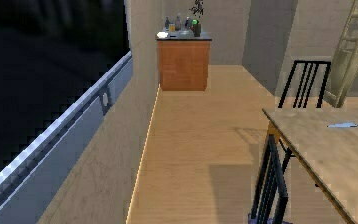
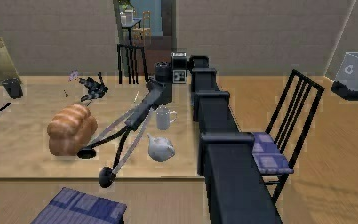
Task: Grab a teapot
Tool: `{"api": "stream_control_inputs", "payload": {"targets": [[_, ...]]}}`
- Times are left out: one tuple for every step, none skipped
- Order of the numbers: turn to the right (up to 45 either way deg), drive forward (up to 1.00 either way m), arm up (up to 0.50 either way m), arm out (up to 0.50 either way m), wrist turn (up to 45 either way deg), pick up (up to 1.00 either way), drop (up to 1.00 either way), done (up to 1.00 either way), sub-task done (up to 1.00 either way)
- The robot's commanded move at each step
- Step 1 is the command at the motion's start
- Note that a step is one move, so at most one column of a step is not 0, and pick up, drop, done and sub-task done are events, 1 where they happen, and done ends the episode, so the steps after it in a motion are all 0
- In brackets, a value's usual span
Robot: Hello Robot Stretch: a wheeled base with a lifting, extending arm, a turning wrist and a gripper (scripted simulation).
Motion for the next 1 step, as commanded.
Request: {"api": "stream_control_inputs", "payload": {"targets": [[0.0, 0.0, 0.0, 0.0, 45.0, 0.0, 0.0, 0.0, 0.0]]}}
